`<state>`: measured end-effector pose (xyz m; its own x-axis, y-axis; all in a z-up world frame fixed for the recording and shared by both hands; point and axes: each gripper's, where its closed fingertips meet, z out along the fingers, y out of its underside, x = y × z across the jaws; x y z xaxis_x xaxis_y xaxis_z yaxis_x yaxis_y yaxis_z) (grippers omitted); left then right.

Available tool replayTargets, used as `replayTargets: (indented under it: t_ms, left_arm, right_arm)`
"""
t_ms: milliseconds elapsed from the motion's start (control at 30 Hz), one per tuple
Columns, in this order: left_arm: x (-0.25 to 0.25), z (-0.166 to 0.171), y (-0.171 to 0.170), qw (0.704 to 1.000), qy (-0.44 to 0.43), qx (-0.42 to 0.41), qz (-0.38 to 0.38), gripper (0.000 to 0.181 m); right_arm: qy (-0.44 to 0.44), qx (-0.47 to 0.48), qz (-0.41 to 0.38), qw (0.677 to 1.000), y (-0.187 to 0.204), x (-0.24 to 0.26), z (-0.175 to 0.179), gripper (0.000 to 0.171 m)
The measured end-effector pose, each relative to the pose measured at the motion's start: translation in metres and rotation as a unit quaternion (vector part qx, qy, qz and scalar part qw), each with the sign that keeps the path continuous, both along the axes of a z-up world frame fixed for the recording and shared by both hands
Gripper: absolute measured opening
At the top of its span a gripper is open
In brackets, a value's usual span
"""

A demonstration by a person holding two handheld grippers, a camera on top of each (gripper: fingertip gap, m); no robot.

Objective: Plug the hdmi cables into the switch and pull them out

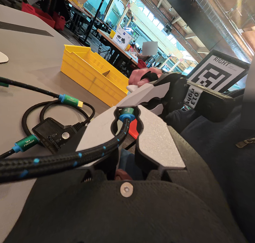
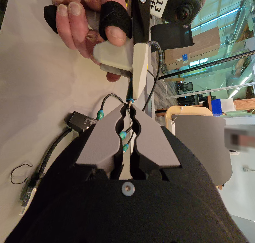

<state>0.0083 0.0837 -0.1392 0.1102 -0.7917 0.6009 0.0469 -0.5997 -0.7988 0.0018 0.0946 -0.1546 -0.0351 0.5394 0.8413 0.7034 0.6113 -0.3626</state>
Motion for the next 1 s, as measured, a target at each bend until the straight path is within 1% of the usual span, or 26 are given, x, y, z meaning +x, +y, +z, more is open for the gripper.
replayTargets:
  t_ms: [233, 333, 433, 700, 867, 1000]
  left_arm:
    - [-0.0001, 0.0016, -0.0001, 1.000, -0.005, -0.009, -0.002, 0.023]
    - [0.0006, 0.0007, 0.0003, 1.000, 0.000, -0.002, 0.002, 0.025]
    - [0.0017, -0.0011, 0.0003, 1.000, 0.010, 0.007, 0.005, 0.021]
    - [0.0014, -0.0012, 0.0008, 1.000, 0.010, 0.018, 0.008, 0.021]
    - [0.0010, -0.0048, 0.0030, 0.998, 0.037, 0.055, 0.024, 0.021]
    - [0.0015, -0.0046, 0.0024, 0.995, 0.051, 0.082, 0.030, 0.020]
  right_arm:
    - [0.008, 0.000, -0.004, 1.000, 0.0018, 0.0002, 0.0017, 0.002]
    - [0.021, -0.016, -0.004, 1.000, 0.0027, 0.0005, 0.0021, 0.002]
    - [0.020, -0.011, -0.007, 1.000, 0.0036, 0.0011, 0.0031, 0.002]
    - [0.021, -0.007, -0.008, 1.000, 0.0046, 0.0005, 0.0031, 0.002]
    - [0.028, -0.043, -0.010, 0.999, 0.0064, 0.0005, -0.0018, 0.002]
    - [0.031, -0.047, -0.007, 0.998, 0.0061, 0.0010, -0.0020, 0.002]
